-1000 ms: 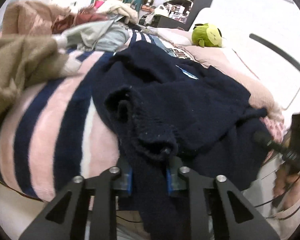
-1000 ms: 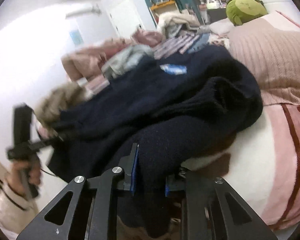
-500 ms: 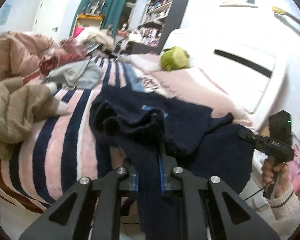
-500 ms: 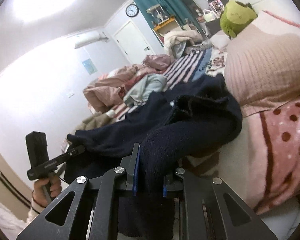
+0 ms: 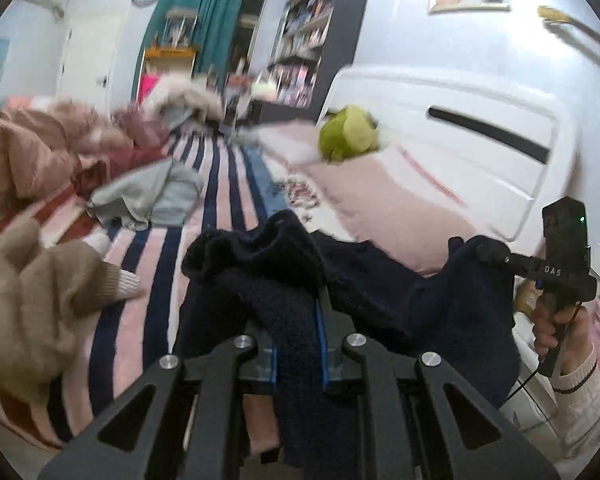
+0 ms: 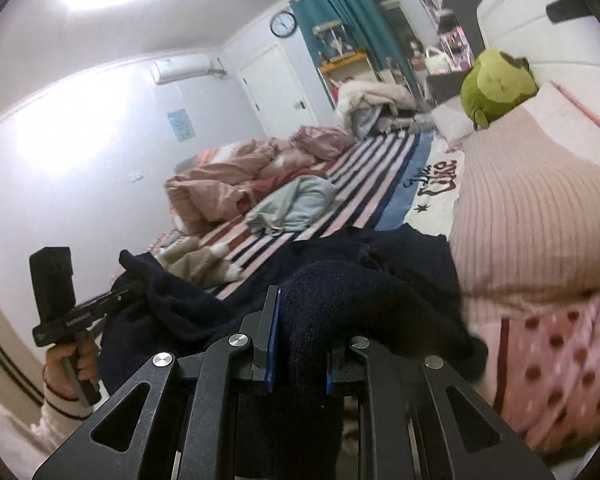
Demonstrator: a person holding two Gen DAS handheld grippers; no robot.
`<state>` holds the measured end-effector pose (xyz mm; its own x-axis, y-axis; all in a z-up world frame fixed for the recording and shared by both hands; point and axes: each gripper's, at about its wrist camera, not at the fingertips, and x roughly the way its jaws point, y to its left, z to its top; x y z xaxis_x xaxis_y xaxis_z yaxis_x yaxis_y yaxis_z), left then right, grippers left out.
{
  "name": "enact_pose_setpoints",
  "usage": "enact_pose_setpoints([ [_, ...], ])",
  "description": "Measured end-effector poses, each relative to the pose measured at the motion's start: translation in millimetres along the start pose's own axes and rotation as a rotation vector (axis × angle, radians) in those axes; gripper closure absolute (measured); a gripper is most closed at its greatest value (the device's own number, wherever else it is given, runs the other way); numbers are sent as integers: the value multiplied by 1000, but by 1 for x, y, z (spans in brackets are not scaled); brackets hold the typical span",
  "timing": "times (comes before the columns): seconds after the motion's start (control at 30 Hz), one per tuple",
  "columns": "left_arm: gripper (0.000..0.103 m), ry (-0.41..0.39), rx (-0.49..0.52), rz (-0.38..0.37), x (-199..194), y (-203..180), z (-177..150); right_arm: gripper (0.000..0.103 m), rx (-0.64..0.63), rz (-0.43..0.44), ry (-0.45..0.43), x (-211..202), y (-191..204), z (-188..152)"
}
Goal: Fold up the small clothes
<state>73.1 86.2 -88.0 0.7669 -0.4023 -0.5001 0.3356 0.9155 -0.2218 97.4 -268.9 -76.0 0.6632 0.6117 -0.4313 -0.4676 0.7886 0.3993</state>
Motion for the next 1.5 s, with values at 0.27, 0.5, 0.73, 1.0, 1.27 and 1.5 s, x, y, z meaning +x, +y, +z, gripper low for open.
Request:
enact_pose_setpoints([
  [0.27, 87, 289, -157, 110, 174, 84, 30, 87, 81, -167, 299, 141, -88, 33],
  [0.5, 46, 262, -162, -20, 143, 90, 32, 17, -4, -76, 188, 71, -89, 35],
  [0.73, 26, 212, -24, -9, 90, 73, 32, 10, -226, -288, 143, 1, -73, 11],
  [1.0, 26, 256, 20, 1, 95, 51, 6, 23, -190, -486, 205, 46, -110, -17],
  [1.27, 22, 339, 65, -24, 96, 48, -16, 31, -309, -225, 189, 28, -61, -7],
  [1.5, 30, 362, 61, -23, 119, 41, -20, 28, -484, -274, 329, 87, -26, -28],
])
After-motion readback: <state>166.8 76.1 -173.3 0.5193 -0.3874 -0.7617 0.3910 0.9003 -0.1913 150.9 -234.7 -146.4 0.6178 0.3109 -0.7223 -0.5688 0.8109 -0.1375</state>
